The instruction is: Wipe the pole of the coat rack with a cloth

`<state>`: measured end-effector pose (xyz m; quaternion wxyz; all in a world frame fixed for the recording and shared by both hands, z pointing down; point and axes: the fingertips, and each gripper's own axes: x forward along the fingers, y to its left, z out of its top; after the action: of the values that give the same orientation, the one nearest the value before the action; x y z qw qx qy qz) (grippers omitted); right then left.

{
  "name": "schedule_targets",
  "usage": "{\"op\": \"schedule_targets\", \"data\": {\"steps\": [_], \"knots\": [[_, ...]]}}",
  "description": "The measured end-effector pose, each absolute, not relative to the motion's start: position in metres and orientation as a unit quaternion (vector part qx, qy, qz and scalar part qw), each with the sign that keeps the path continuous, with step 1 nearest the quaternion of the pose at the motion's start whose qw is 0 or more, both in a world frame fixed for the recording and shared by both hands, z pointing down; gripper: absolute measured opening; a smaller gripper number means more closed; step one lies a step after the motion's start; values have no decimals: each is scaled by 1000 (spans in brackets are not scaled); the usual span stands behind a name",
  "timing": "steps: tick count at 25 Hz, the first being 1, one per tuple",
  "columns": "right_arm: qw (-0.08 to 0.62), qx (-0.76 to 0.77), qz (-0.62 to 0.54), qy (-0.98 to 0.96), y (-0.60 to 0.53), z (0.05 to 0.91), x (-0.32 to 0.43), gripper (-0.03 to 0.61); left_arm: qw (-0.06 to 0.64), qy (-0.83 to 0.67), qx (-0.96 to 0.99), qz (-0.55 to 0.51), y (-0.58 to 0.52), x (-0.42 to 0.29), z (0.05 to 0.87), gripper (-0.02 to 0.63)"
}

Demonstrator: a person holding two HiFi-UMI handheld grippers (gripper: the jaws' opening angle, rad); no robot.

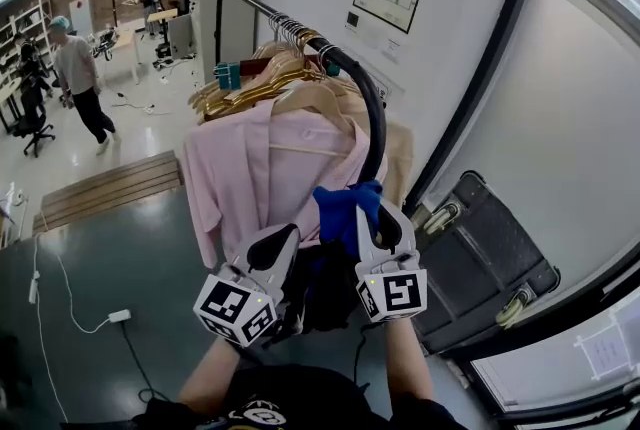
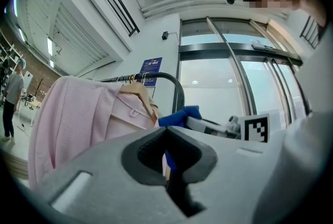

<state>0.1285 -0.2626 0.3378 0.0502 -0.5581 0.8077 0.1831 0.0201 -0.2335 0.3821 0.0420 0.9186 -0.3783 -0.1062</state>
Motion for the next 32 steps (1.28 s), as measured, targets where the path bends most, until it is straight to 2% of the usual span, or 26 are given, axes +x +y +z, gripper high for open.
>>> {"op": "schedule_targets", "data": {"steps": [7, 14, 32], "knots": [[56, -556, 123, 820, -261, 372, 131, 49, 50, -378, 919, -99, -223, 32, 394, 5], [39, -575, 103, 811, -259, 397, 132, 48, 12, -412, 909, -62, -230, 29, 404, 5], [40, -562, 91, 821, -262, 401, 133, 48, 23, -395, 916, -67, -233, 46, 405, 5]]}}
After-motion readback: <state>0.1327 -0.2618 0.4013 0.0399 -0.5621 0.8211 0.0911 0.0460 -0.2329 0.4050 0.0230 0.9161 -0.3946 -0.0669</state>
